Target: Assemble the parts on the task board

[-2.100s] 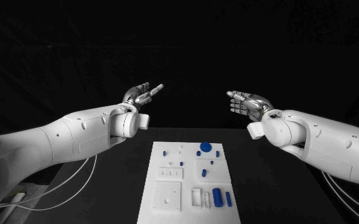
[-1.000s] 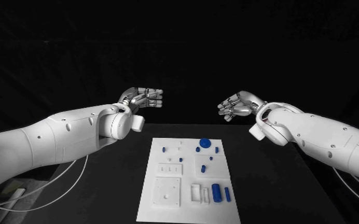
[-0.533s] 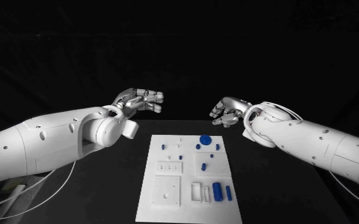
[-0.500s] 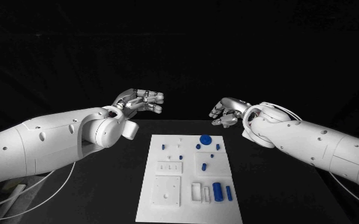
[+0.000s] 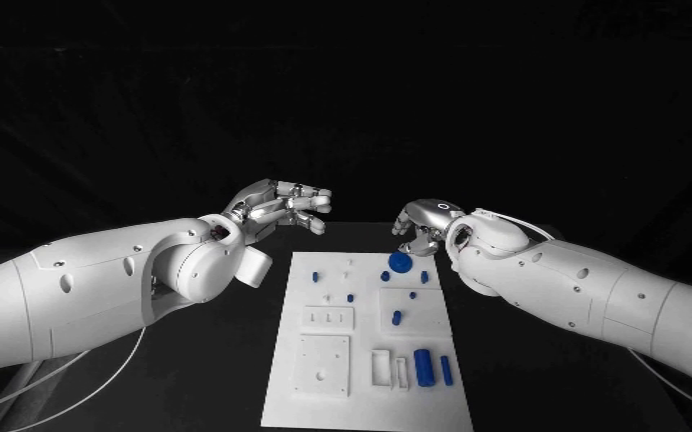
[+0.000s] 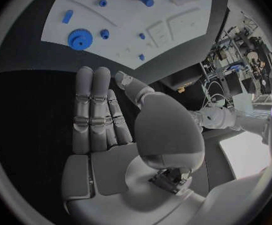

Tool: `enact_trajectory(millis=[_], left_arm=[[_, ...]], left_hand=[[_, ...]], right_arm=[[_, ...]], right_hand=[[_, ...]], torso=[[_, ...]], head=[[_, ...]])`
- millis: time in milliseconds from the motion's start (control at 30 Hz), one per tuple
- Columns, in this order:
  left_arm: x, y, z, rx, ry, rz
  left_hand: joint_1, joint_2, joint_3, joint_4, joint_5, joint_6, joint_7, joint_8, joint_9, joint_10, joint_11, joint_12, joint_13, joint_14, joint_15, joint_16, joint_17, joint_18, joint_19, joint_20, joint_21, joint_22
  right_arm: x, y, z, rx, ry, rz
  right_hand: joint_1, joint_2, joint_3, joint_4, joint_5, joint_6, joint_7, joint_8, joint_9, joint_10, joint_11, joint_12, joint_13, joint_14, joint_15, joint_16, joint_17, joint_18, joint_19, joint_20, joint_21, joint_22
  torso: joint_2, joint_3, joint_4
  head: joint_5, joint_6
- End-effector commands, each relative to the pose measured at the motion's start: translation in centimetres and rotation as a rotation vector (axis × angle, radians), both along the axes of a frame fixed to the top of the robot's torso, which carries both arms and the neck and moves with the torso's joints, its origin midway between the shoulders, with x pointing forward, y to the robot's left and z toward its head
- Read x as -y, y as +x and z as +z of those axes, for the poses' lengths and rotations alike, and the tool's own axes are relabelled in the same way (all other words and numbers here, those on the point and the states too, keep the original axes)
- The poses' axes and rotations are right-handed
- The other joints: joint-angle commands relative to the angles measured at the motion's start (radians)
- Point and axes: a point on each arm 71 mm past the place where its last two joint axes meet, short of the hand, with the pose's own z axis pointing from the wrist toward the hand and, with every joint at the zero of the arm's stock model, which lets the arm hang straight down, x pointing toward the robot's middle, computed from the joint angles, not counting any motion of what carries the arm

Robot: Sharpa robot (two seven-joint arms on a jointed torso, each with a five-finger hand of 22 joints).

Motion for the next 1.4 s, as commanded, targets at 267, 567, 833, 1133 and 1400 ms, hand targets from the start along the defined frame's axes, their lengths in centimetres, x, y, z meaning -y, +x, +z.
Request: enact_trajectory(millis=[267, 567, 833, 1133, 1400], left_arm=[[0.7, -0.7, 0.6, 0.028, -0.016, -0.052], [0.8, -1.1, 1.0, 0.031, -0.020, -0.063], [1.2, -1.3, 1.3, 0.035, -0.021, -0.074], [1.3, -1.4, 1.4, 0.036, -0.021, -0.076], [1.4, -1.4, 1.5, 0.038, -0.020, -0.077]], left_hand=[[-0.006, -0.004, -0.014, -0.005, 0.004, -0.018, 0.008, 0.000, 0.001, -0.057, 0.014, -0.003, 0.001, -0.023, 0.008, -0.002, 0.022, 0.011, -0.012, 0.008, 0.003, -0.006], [-0.006, -0.004, -0.015, -0.005, 0.004, -0.018, 0.008, 0.000, 0.001, -0.055, 0.013, -0.002, 0.001, -0.023, 0.008, -0.002, 0.023, 0.011, -0.012, 0.009, 0.004, -0.007], [-0.007, -0.006, -0.018, -0.005, 0.003, -0.020, 0.009, 0.000, 0.001, -0.057, 0.014, -0.003, 0.001, -0.024, 0.009, -0.004, 0.028, 0.011, -0.013, 0.010, 0.004, -0.009], [-0.008, -0.007, -0.021, -0.004, 0.002, -0.023, 0.010, 0.000, 0.001, -0.061, 0.016, -0.003, 0.001, -0.025, 0.010, -0.007, 0.031, 0.011, -0.014, 0.011, 0.003, -0.012], [-0.009, -0.008, -0.023, -0.004, 0.001, -0.025, 0.010, 0.000, 0.001, -0.063, 0.016, -0.003, 0.001, -0.027, 0.011, -0.009, 0.033, 0.011, -0.015, 0.012, 0.003, -0.015]], right_arm=[[-0.9, -0.4, -1.8, 0.037, -0.126, -0.027], [-1.3, -0.6, -3.0, 0.003, -0.174, -0.027], [-1.3, -0.6, -3.6, -0.011, -0.207, -0.037], [-1.4, -0.6, -3.7, 0.007, -0.212, -0.038], [-1.4, -0.3, -3.8, 0.008, -0.215, -0.045]], right_hand=[[0.029, -0.017, -0.019, 0.026, -0.053, -0.006, -0.003, 0.001, -0.001, -0.041, 0.007, 0.005, 0.001, 0.015, 0.008, 0.024, -0.026, 0.004, 0.029, 0.007, -0.049, 0.040], [0.014, -0.015, -0.002, 0.031, -0.063, 0.010, 0.003, 0.001, 0.000, -0.024, 0.004, 0.005, 0.001, 0.004, 0.004, 0.114, -0.010, 0.001, 0.067, 0.001, -0.062, 0.110], [0.013, -0.011, 0.002, 0.029, -0.065, 0.011, 0.006, 0.001, -0.001, -0.030, 0.005, 0.005, 0.001, -0.006, 0.006, 0.147, -0.039, 0.002, 0.089, 0.002, -0.118, 0.188], [0.008, -0.014, 0.027, 0.025, -0.070, 0.018, 0.006, 0.001, -0.001, -0.024, 0.004, 0.005, 0.001, -0.007, 0.005, 0.162, -0.044, 0.003, 0.103, 0.001, -0.159, 0.254], [0.000, -0.013, 0.047, 0.026, -0.072, 0.022, 0.004, 0.001, -0.001, -0.018, 0.003, 0.005, 0.001, -0.008, 0.005, 0.166, -0.052, 0.002, 0.114, 0.002, -0.201, 0.312]], torso=[[0.035, 0.0094, 0.0201], [0.052, 0.0124, 0.0339], [0.068, 0.0129, 0.0391], [0.082, 0.0115, 0.0422], [0.100, 0.0091, 0.0476]], head=[[-0.012, -0.003], [-0.020, 0.004], [-0.031, 0.012], [-0.035, 0.001], [-0.038, 0.002]])
